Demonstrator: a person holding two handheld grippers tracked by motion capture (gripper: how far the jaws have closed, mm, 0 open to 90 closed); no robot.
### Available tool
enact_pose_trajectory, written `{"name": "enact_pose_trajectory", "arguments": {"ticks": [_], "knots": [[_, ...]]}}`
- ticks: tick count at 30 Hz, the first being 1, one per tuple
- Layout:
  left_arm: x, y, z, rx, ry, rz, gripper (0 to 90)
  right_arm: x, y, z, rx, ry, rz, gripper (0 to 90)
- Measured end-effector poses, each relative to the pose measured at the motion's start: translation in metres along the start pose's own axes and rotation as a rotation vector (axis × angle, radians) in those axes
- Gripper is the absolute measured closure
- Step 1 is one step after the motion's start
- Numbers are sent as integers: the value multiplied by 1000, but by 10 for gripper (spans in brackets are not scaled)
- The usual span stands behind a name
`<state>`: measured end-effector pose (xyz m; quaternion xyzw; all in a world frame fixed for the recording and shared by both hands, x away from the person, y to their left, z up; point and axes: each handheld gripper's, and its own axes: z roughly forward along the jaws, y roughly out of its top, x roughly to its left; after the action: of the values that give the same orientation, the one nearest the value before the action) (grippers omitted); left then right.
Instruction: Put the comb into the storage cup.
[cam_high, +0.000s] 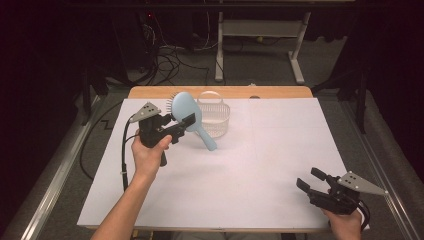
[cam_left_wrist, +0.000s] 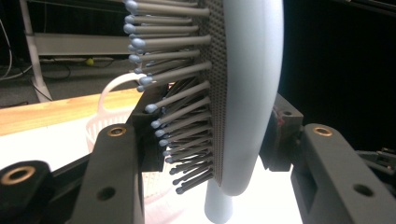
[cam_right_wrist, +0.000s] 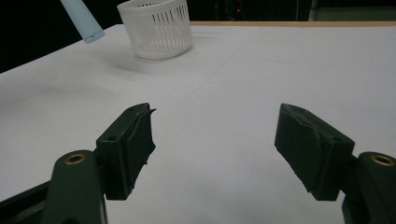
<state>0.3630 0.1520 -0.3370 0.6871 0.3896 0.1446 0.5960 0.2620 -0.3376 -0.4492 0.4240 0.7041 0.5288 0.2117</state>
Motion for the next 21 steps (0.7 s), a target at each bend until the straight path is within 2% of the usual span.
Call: {"name": "enact_pose_trajectory", "arguments": {"ticks": [11, 16, 21], "knots": [[2, 11, 8, 4, 12, 8, 518, 0, 0, 0, 1, 2, 1, 284], [8, 14, 10, -2, 15, -11, 518, -1, 0, 0, 0, 0, 0, 285], [11, 20, 14, 2, 27, -10, 518, -1, 0, 0, -3, 0, 0, 284]]}}
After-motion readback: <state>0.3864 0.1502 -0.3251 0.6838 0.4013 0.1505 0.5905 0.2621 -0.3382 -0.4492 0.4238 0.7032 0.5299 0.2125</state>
